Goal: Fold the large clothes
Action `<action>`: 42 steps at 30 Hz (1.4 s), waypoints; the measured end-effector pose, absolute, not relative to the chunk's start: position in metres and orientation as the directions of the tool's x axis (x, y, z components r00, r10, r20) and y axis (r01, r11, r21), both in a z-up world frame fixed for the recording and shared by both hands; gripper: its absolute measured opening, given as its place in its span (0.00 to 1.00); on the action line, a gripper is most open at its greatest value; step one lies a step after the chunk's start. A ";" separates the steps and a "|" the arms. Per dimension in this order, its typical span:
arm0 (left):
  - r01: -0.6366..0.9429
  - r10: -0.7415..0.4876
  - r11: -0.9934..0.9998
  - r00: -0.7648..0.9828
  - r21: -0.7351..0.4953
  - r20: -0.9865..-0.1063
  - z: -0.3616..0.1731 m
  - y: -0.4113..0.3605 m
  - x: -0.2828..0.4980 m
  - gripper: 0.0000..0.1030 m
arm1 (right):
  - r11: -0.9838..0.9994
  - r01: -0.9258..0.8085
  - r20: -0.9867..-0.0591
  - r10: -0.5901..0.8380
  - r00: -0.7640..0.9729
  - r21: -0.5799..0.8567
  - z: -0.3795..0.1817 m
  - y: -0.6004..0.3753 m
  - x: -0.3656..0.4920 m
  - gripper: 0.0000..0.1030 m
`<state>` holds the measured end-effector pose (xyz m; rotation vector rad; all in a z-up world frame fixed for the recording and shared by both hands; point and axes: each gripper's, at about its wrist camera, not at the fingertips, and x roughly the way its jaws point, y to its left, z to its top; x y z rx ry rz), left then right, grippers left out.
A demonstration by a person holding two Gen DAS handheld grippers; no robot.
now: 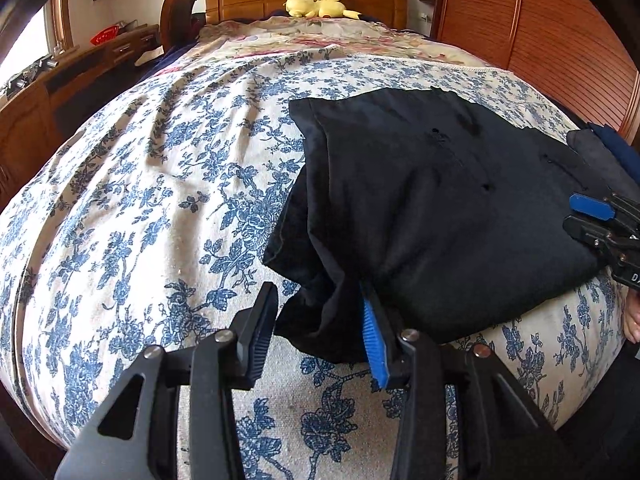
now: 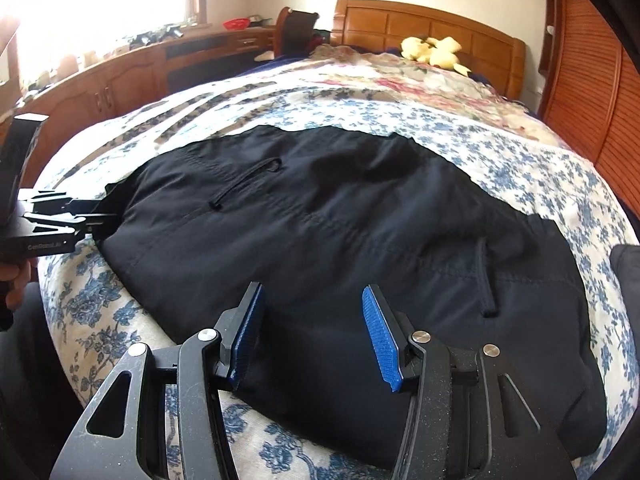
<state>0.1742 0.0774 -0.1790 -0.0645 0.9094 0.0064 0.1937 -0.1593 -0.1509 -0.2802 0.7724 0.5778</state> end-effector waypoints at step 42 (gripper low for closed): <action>0.509 -0.366 0.860 0.651 0.025 -0.665 -0.046 -0.241 0.225 0.01 | 0.957 -0.275 -0.684 0.260 0.682 0.090 -0.128 -0.401 0.188 0.51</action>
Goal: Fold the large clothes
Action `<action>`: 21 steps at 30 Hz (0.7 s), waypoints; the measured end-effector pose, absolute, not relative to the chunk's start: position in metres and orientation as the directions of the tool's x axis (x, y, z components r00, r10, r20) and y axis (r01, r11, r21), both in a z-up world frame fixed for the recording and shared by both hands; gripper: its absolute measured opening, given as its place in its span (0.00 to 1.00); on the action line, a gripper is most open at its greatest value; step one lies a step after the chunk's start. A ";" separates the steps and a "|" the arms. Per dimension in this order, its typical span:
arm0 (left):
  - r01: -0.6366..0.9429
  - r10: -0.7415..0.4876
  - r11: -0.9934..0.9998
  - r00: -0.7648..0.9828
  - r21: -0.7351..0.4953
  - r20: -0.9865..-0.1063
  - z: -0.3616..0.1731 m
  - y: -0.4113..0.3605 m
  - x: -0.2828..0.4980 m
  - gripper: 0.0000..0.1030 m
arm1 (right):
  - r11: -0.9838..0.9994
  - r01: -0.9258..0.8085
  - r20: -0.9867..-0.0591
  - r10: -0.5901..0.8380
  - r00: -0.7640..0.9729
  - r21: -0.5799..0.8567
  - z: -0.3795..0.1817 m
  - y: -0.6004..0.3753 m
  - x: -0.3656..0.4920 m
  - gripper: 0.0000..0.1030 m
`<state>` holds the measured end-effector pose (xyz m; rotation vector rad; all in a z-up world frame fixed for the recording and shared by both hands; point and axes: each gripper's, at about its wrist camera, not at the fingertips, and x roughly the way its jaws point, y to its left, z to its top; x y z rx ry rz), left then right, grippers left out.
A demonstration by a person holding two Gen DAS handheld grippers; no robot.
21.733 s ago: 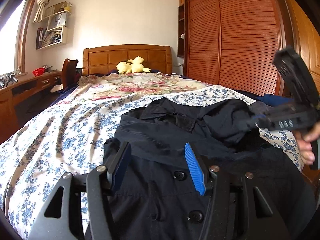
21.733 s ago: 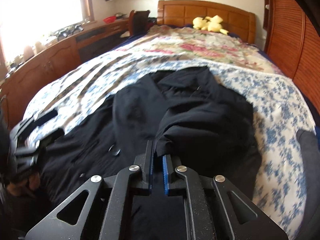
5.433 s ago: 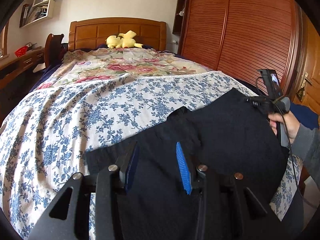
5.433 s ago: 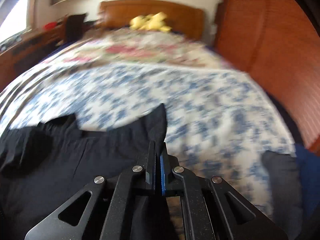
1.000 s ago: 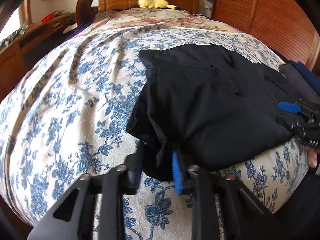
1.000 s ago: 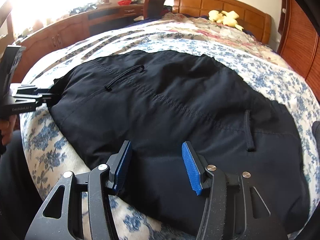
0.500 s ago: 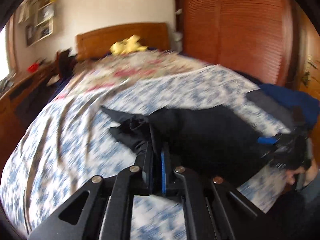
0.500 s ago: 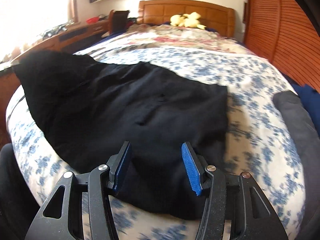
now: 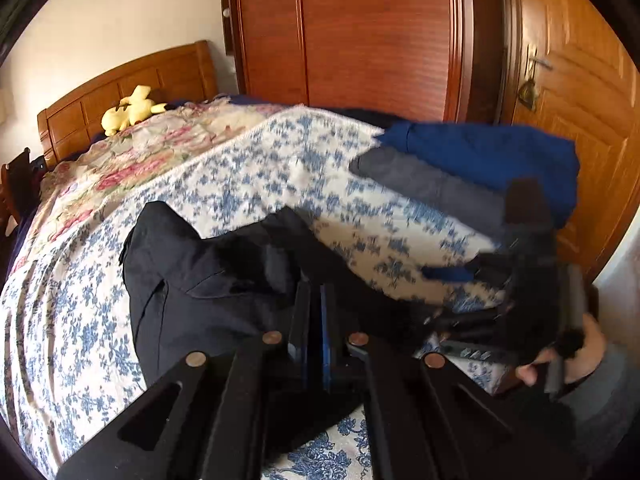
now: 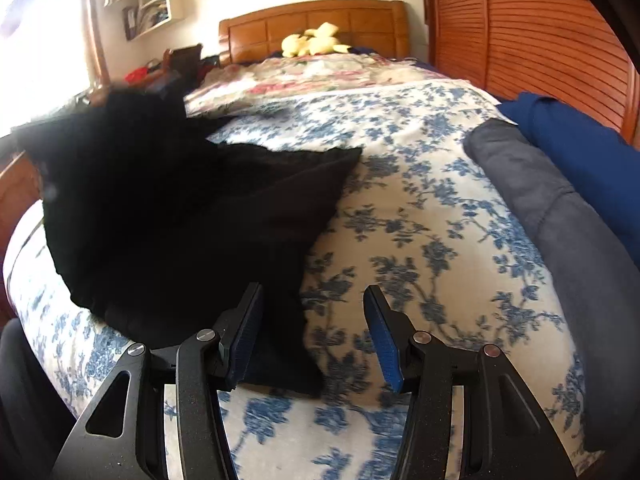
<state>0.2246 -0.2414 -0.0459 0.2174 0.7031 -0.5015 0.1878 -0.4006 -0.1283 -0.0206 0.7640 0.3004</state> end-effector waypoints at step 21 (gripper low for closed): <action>0.392 -0.312 0.920 0.741 0.006 -0.594 -0.039 -0.160 0.177 0.25 | 0.912 -0.403 -0.528 0.382 0.758 0.080 -0.051 -0.348 0.181 0.51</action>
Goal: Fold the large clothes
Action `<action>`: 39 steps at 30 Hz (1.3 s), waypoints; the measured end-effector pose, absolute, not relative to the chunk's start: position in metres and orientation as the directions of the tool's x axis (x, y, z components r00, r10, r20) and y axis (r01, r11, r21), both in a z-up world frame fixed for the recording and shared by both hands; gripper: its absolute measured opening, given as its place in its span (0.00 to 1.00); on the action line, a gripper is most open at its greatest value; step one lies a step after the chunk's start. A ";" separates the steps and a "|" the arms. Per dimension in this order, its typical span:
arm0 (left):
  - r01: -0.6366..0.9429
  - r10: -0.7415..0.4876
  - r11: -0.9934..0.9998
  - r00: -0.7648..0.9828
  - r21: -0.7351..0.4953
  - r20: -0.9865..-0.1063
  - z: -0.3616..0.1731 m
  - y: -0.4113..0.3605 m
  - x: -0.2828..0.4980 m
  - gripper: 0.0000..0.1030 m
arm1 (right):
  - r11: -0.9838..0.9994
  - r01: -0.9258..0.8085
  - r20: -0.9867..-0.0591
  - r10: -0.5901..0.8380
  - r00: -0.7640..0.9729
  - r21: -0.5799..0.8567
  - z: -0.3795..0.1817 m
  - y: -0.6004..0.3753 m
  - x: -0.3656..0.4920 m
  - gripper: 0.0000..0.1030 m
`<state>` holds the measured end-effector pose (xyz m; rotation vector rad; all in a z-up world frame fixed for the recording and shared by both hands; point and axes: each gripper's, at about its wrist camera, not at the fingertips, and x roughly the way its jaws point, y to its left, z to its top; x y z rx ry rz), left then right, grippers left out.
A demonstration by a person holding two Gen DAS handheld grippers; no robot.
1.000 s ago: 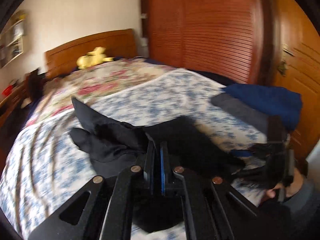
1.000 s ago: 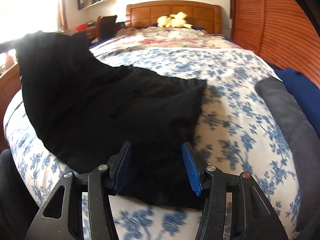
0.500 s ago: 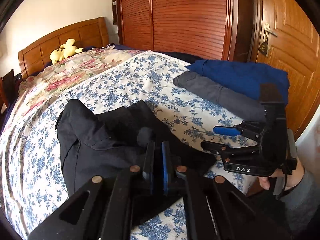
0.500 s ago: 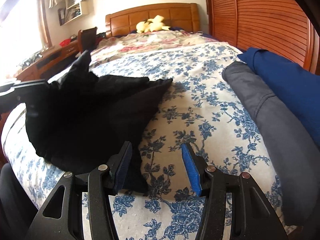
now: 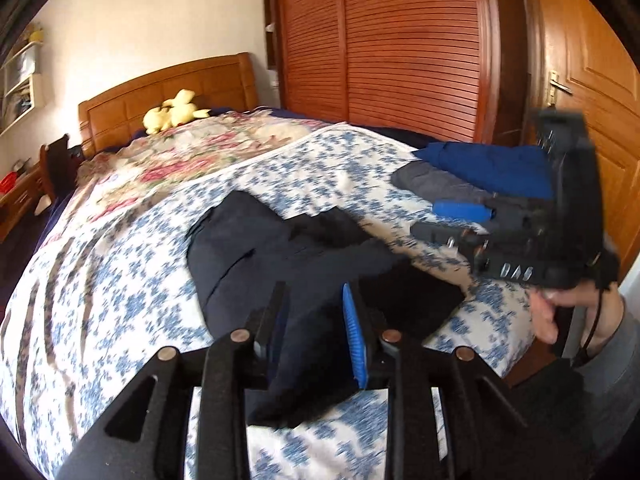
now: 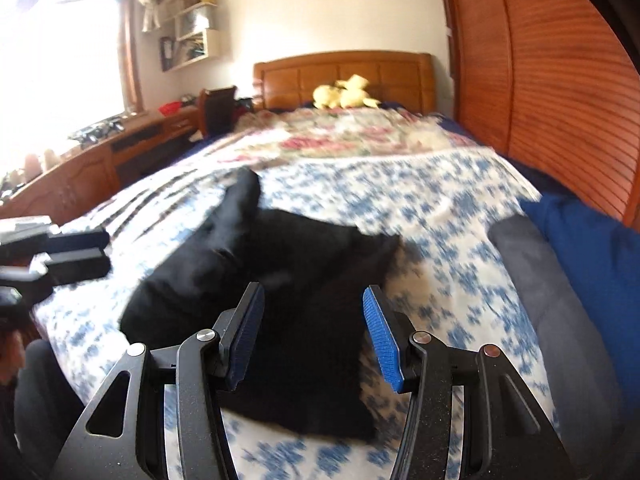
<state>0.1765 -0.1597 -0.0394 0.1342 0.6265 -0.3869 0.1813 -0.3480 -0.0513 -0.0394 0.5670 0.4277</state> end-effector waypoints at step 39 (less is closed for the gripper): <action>0.238 -0.232 0.968 0.734 -0.079 -0.638 -0.093 -0.060 0.159 0.26 | 0.876 -0.439 -0.680 0.447 0.582 0.200 -0.119 -0.283 0.237 0.61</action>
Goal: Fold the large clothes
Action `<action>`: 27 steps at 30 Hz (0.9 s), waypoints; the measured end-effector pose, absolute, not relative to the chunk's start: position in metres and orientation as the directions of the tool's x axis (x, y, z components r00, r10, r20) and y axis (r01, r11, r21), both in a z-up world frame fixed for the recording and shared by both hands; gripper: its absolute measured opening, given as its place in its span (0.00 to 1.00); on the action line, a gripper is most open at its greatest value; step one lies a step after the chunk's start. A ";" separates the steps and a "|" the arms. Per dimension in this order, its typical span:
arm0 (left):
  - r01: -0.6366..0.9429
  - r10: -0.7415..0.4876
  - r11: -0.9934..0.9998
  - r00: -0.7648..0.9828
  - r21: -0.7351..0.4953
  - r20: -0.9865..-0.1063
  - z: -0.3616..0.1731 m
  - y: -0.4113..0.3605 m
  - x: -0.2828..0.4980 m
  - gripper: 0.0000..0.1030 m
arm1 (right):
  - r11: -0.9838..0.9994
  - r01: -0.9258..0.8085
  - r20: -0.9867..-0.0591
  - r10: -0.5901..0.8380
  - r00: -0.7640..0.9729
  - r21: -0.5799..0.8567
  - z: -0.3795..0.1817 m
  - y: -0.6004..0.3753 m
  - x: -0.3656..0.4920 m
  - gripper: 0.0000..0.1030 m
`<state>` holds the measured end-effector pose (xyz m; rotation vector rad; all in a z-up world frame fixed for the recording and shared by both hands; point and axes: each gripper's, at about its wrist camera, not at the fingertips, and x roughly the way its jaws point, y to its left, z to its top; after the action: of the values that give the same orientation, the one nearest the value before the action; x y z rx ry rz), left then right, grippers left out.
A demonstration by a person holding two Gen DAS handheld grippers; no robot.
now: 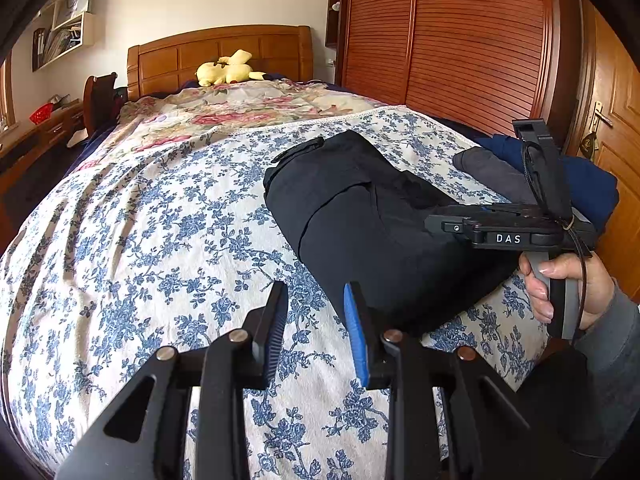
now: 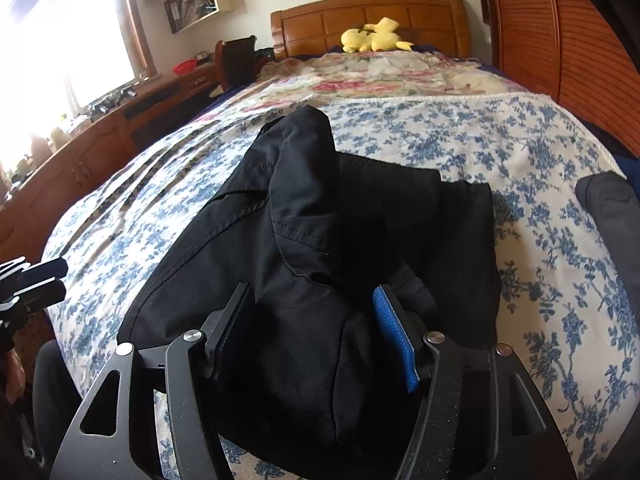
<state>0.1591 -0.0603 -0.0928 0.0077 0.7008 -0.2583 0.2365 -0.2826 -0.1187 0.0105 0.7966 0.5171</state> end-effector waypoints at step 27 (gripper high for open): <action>0.244 -0.252 0.964 0.724 -0.104 -0.642 -0.103 -0.059 0.160 0.26 | 0.950 -0.301 -0.643 0.284 0.711 0.086 -0.092 -0.359 0.197 0.09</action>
<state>0.1597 -0.0590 -0.1030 -0.0123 0.7101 -0.2735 0.1972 -0.3588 -0.0917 -0.0260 0.7089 0.3242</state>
